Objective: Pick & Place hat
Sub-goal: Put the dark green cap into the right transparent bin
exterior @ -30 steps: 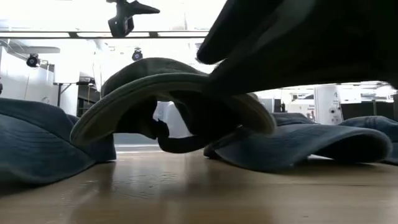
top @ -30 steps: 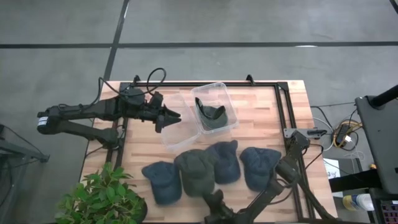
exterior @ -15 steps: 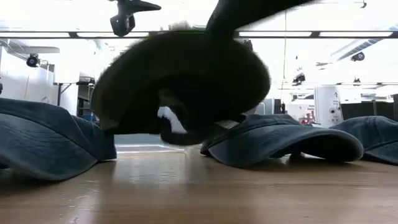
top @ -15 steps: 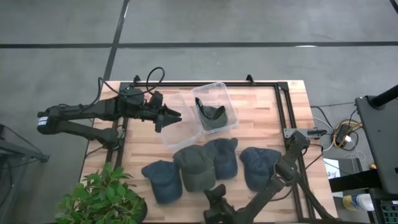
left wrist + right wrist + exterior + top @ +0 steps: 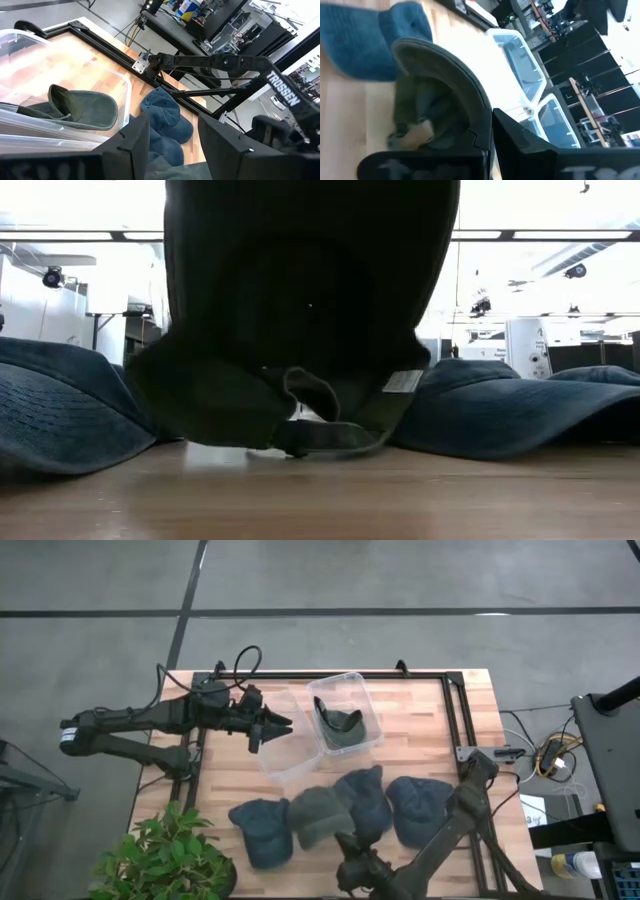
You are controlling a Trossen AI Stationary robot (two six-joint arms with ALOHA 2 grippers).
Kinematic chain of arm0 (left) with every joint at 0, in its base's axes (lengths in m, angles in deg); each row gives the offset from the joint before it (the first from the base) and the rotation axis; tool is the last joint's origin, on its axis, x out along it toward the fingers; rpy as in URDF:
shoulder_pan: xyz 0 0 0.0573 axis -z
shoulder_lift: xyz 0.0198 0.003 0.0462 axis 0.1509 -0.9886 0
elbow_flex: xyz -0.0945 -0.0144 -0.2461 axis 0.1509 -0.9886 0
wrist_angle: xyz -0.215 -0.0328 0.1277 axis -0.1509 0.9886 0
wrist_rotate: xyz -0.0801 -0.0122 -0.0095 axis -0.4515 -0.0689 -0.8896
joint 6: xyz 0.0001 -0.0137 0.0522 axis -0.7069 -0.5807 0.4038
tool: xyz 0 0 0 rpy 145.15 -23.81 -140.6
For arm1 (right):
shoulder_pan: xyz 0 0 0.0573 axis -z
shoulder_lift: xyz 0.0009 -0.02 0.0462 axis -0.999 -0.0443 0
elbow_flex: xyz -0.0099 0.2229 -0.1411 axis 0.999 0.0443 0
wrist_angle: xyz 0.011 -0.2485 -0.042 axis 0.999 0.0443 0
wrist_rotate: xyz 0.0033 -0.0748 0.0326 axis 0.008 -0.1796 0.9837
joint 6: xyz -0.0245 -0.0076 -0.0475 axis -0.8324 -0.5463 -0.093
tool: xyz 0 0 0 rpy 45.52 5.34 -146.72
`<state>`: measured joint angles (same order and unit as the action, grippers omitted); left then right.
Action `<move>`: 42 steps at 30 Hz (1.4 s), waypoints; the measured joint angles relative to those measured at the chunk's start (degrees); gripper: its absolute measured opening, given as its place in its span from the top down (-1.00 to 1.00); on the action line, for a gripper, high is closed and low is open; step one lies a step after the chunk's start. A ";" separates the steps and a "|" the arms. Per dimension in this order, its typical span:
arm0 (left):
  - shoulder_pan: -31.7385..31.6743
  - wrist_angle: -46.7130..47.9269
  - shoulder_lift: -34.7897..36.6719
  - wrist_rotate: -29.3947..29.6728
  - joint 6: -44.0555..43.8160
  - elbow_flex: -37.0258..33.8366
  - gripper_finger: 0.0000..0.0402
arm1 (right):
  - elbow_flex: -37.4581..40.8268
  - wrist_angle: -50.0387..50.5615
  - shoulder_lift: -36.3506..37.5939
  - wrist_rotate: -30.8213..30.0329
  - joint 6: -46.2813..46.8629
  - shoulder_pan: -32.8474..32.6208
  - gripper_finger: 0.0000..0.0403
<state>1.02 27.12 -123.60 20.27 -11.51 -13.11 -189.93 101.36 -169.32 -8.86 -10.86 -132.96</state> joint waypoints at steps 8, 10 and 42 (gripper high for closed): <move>0.12 -3.58 0.00 -0.43 2.21 0.00 0.20 | 0.01 1.42 5.58 -1.56 -0.49 1.59 0.97; 0.15 -4.29 0.00 -0.44 2.70 0.00 0.20 | 0.07 1.67 7.30 -1.56 -0.89 2.18 0.97; 0.33 -4.90 -0.11 -0.47 1.69 -0.74 0.20 | 12.79 -25.07 12.13 33.54 -4.82 -0.77 0.85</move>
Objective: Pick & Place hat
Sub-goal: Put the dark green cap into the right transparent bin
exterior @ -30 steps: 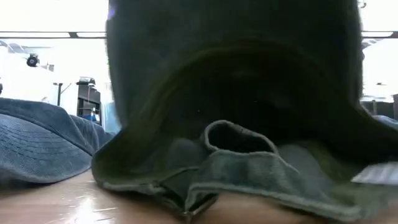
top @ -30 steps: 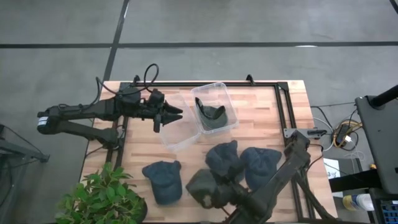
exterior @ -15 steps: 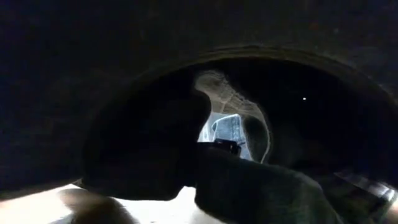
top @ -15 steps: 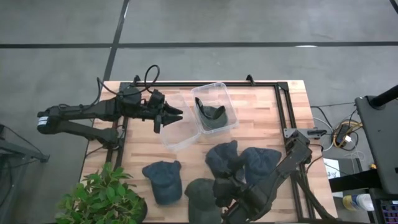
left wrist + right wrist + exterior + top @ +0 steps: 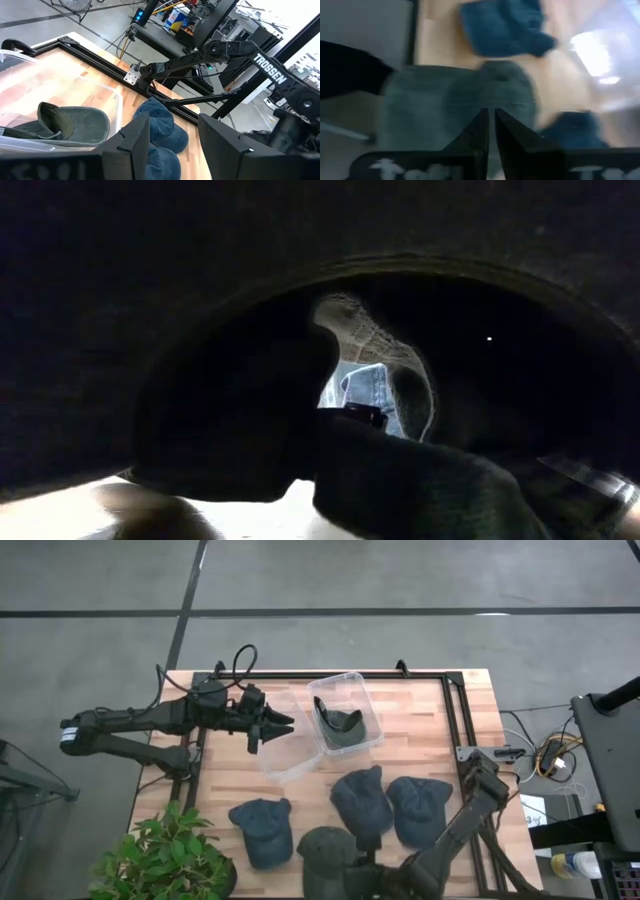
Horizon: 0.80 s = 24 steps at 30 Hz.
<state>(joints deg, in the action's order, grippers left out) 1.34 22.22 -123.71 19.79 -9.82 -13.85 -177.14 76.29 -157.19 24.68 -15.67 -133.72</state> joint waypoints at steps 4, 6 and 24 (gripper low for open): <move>0.00 0.00 0.00 0.06 -0.45 0.00 0.20 | 2.57 -4.78 0.00 2.16 2.30 -1.54 0.63; 0.00 -0.01 0.00 0.24 -0.89 0.00 0.20 | 4.03 -6.03 0.00 2.90 3.55 -2.14 0.50; -0.02 1.05 -0.02 0.72 -3.08 -0.02 0.20 | 22.15 -36.77 -0.11 1.42 -1.78 -7.50 -0.21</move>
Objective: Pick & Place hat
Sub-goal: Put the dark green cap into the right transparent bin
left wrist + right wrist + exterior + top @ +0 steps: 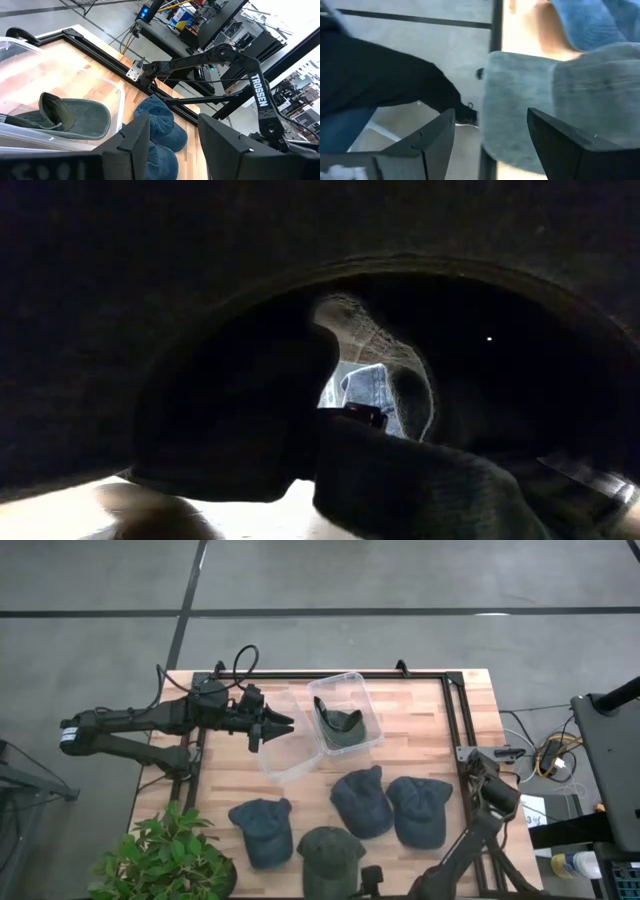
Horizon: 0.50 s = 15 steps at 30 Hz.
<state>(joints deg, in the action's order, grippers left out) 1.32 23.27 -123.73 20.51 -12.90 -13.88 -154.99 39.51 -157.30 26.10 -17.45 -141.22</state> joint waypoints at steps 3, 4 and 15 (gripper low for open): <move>-0.02 0.00 0.00 0.01 -0.06 0.00 0.20 | 1.84 -2.29 0.00 -0.82 -0.49 -0.86 -0.21; -0.02 0.00 0.00 0.00 -0.07 0.00 0.20 | 2.37 -2.65 0.00 -1.67 -0.72 -1.15 -0.21; 0.02 -0.25 -0.02 1.39 -1.03 -0.02 0.20 | 2.12 -7.46 -7.49 -6.35 -6.85 -2.42 -0.20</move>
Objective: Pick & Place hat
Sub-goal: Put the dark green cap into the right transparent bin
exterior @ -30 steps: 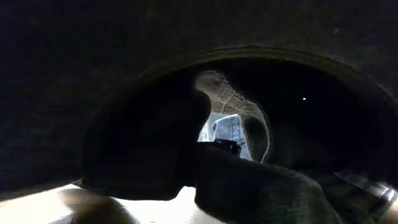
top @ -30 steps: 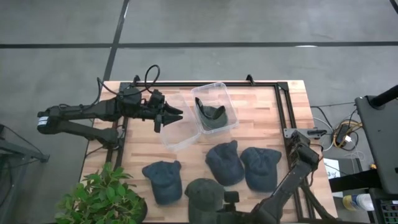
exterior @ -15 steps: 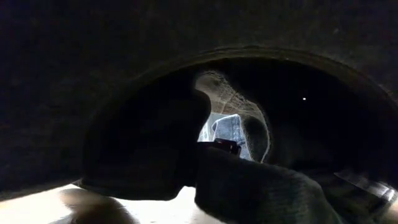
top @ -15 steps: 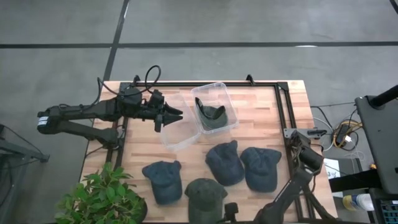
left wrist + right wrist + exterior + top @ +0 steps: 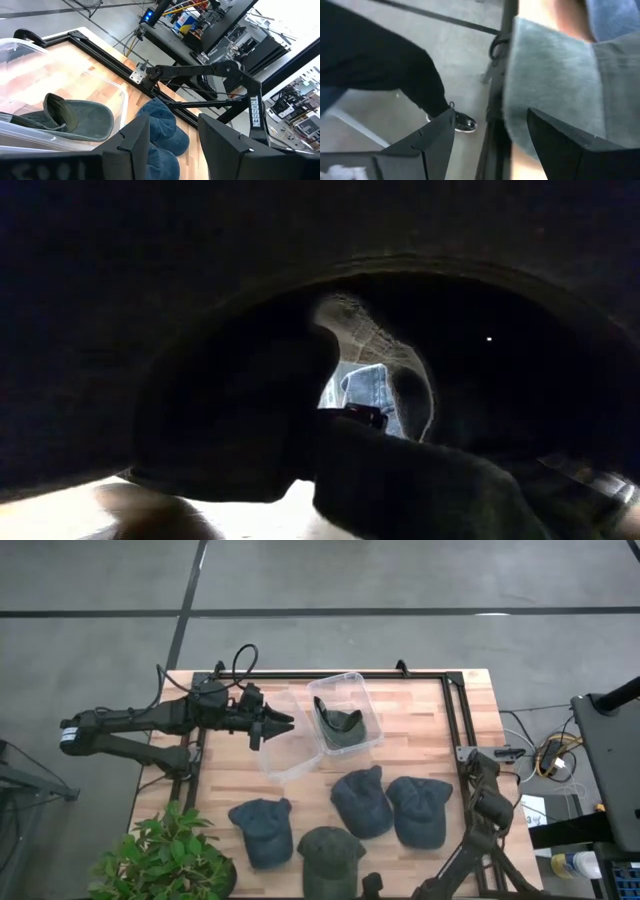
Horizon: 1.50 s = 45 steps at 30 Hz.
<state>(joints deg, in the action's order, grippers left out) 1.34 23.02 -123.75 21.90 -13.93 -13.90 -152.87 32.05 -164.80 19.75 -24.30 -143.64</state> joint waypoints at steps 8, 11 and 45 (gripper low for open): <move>0.00 -0.38 0.00 0.14 -0.31 0.00 0.20 | -6.62 6.63 -4.48 -9.99 -1.90 -0.70 -0.20; 0.00 -0.42 0.00 0.14 -0.27 0.00 0.20 | -7.73 7.76 -6.16 -10.83 -2.20 -0.70 -0.20; -0.02 -0.36 -0.17 0.08 1.09 0.00 0.20 | -22.17 43.99 -10.26 -23.64 13.07 3.46 0.90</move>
<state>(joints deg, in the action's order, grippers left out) 1.32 22.66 -123.93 21.98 -12.84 -13.90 -175.03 76.04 -175.06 -3.89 -11.24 -140.18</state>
